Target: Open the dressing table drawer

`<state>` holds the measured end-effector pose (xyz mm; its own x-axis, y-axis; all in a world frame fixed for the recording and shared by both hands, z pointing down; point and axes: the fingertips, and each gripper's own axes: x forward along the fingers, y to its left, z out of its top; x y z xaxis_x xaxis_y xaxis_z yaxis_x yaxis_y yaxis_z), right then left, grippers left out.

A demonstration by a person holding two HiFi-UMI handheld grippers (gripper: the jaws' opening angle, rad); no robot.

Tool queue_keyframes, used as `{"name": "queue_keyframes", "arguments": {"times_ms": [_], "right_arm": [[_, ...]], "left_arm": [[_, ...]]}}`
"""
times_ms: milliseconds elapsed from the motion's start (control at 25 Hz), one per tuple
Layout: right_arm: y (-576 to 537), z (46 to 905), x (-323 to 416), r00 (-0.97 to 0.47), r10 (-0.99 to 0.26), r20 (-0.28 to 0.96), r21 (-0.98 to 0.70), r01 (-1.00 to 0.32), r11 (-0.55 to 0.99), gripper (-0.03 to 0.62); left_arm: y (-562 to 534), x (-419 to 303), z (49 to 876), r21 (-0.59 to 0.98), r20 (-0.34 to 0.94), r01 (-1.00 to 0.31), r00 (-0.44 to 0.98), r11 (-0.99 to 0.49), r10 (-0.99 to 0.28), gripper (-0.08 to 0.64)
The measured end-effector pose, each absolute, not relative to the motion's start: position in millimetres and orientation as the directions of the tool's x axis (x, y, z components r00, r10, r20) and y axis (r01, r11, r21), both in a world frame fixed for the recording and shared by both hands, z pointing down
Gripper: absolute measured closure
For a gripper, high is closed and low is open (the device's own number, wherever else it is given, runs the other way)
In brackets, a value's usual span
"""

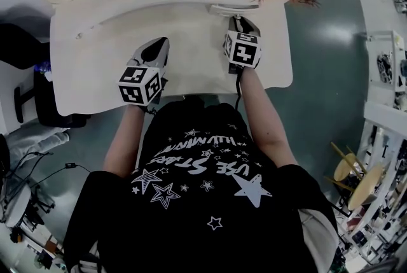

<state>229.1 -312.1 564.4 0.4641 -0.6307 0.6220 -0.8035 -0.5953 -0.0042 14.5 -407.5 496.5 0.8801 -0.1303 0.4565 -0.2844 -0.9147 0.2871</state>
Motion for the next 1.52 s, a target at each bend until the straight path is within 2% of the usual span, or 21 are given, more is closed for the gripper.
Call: {"name": "queue_keyframes", "arguments": {"times_ms": [1520], "right_arm": [[-277.8,567.0,198.7,0.456,-0.611,0.647,-0.013,-0.794,-0.607,0.471]], "left_arm": [[-393.1,22.9,496.7,0.325,0.433,-0.228,0.899,-0.918,-0.070,0.560]]}}
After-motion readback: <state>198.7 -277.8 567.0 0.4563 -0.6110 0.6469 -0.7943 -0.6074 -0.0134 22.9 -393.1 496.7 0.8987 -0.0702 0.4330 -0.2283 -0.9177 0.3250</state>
